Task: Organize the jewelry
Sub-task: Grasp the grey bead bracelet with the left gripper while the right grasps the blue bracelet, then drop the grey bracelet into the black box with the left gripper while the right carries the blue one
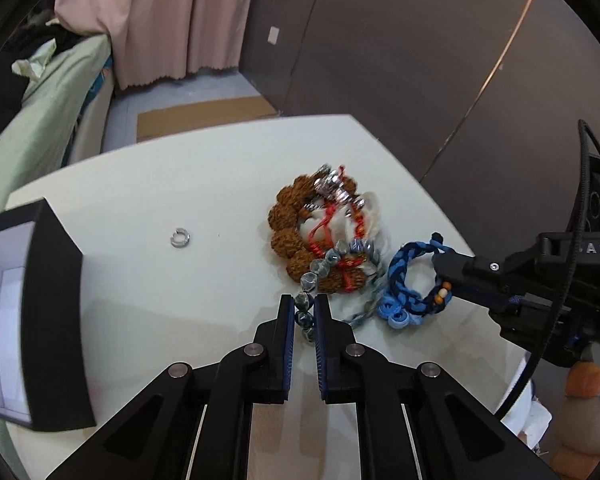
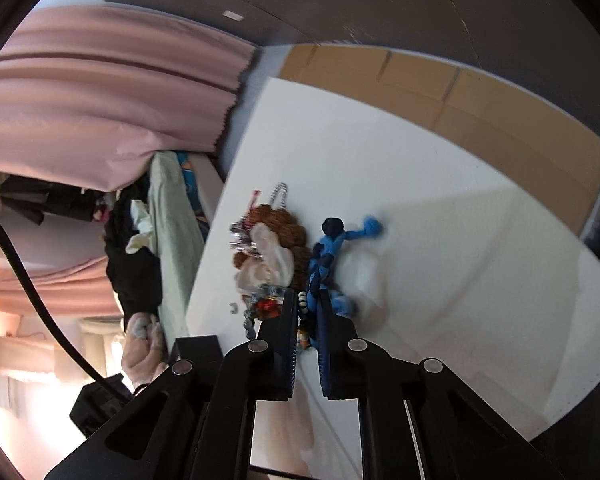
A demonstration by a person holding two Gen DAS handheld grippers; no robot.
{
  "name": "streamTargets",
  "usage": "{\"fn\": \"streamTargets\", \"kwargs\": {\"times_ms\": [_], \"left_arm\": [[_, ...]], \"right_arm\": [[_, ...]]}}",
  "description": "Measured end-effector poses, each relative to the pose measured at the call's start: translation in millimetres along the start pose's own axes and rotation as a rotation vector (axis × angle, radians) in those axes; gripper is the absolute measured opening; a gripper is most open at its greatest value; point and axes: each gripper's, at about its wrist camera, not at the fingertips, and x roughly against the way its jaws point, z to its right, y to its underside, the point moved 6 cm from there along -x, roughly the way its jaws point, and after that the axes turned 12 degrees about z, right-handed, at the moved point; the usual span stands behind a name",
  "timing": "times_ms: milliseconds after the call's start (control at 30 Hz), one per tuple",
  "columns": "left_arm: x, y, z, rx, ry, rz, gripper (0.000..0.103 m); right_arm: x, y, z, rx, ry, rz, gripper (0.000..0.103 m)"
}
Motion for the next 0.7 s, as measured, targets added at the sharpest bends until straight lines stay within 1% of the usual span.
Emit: {"fn": "streamTargets", "kwargs": {"times_ms": [167, 267, 400, 533, 700], "left_arm": [[22, -9, 6, -0.005, 0.024, 0.05, 0.01], [32, -13, 5, -0.004, 0.014, 0.076, 0.01], [48, -21, 2, 0.006, 0.016, 0.113, 0.009], [63, -30, -4, 0.015, 0.02, 0.153, 0.009], [84, -38, -13, 0.028, 0.027, 0.195, 0.009]], "right_arm": [[4, -2, -4, 0.016, -0.007, 0.013, 0.01], [5, -1, -8, 0.034, -0.015, 0.018, 0.01], [11, -1, -19, 0.084, -0.045, 0.037, 0.01], [18, 0, -38, 0.163, -0.082, 0.077, 0.01], [22, 4, -56, 0.217, -0.125, 0.11, 0.01]]}}
